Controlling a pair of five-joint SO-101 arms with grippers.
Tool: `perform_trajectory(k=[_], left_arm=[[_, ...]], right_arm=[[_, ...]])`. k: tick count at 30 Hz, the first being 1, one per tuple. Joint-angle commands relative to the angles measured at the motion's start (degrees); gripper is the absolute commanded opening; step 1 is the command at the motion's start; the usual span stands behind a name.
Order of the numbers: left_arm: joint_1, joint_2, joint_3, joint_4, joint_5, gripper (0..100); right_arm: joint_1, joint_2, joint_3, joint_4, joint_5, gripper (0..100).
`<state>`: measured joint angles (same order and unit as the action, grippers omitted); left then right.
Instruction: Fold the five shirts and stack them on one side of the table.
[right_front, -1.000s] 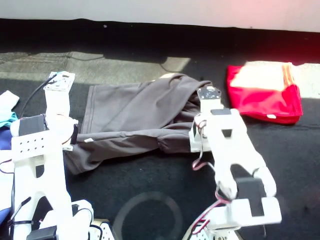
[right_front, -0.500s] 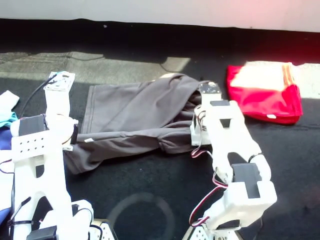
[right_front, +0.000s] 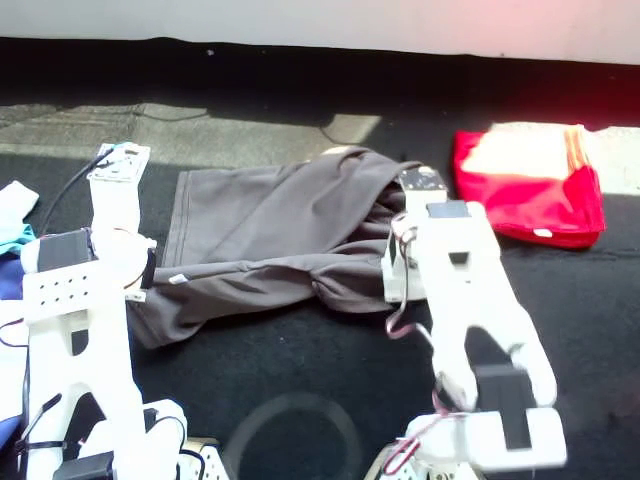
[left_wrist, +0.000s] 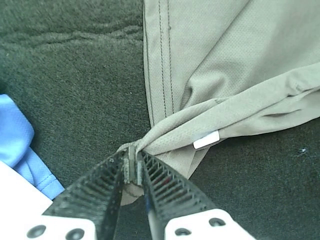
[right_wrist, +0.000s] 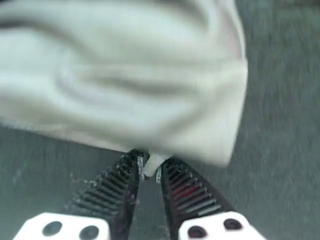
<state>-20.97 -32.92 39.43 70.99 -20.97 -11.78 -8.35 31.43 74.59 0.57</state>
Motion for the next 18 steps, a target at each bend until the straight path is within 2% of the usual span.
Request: perform_trajectory(k=[1, 7, 13, 18], left_arm=[[0.6, -1.0, -0.3, -0.5, -0.3, 1], [0.7, -1.0, -0.6, -0.7, -0.3, 1], [0.7, -1.0, -0.3, -0.4, -0.3, 1], [0.5, -1.0, -0.3, -0.4, -0.3, 1]], right_arm=[[-0.1, -9.7, 5.5, 3.1, 4.1, 0.5], [0.0, -10.2, 10.1, 4.3, 18.7, 1.2], [0.0, -10.0, 6.3, 8.0, 19.3, 15.3], [0.0, -9.7, 3.9, 8.0, 18.8, 16.1]])
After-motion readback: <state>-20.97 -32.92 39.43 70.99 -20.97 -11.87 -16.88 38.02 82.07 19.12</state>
